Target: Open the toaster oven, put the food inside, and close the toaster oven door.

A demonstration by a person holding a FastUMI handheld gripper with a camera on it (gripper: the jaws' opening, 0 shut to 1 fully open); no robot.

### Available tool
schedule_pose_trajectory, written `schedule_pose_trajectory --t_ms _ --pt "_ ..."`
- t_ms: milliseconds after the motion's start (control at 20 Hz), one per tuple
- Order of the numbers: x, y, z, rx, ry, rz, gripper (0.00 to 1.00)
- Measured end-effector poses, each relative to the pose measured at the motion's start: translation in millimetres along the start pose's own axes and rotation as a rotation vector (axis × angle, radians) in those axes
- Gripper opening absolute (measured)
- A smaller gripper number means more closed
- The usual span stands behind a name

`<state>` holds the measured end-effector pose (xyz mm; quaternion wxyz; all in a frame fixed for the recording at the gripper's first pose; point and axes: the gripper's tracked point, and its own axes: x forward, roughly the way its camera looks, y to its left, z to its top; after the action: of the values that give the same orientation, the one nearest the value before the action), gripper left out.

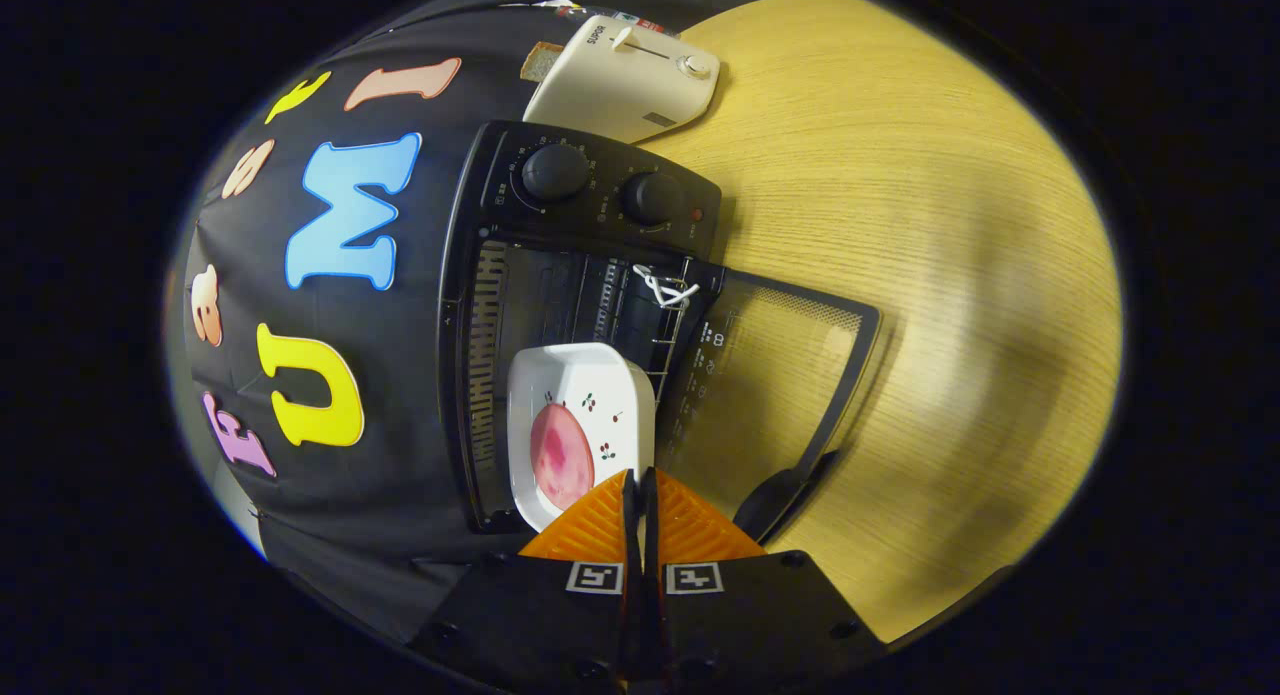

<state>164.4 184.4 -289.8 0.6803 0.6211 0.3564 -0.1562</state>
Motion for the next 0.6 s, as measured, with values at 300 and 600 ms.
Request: schedule_pose_trajectory --t_ms 300,600 --pt "29.4 7.8 7.4 0.040 -0.094 -0.009 0.02" --pt "56.0 23.0 17.4 0.110 -0.163 0.004 0.02"
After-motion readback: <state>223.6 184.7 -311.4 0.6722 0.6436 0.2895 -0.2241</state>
